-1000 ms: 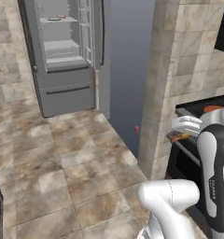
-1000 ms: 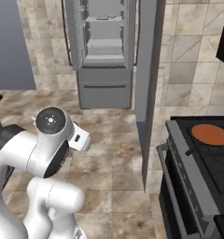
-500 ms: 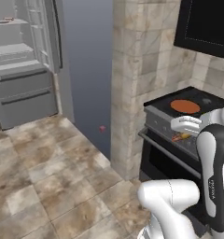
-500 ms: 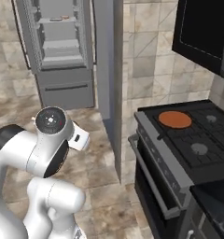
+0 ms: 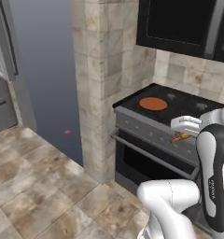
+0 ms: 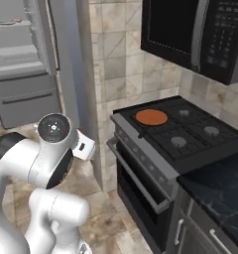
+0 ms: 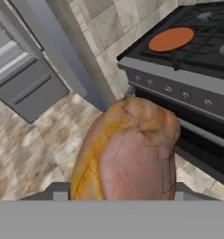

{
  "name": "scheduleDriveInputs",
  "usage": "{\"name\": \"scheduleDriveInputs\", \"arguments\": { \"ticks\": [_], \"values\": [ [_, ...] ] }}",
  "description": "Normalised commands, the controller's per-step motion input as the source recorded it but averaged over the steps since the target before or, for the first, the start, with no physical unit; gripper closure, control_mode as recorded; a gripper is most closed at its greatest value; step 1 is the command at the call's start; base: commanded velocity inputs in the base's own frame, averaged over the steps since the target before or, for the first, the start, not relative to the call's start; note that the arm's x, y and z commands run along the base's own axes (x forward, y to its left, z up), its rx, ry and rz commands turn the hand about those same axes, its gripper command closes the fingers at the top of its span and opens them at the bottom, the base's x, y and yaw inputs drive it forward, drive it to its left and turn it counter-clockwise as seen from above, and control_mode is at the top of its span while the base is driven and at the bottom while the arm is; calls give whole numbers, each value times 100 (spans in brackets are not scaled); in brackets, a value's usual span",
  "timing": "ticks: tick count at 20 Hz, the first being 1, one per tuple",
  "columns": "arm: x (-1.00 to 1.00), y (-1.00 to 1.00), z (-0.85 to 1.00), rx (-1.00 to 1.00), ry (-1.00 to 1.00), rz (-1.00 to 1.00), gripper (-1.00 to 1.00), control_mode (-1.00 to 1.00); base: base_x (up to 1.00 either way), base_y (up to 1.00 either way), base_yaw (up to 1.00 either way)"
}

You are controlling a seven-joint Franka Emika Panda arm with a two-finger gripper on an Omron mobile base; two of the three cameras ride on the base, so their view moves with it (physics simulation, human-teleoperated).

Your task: Retrieve the chicken drumstick from the fridge and place it on the saucepan with marinade on the stove.

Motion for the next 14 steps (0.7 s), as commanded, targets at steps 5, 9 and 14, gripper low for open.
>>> {"name": "scheduleDriveInputs", "arguments": {
  "ticks": [5, 9, 14],
  "values": [
    [0, 0, 0, 0, 0, 0, 100, 100, 37, 0, -45],
    [0, 0, 0, 0, 0, 0, 100, 100, 41, 4, -49],
    [0, 0, 0, 0, 0, 0, 100, 100, 44, 22, -50]
  ]
}}
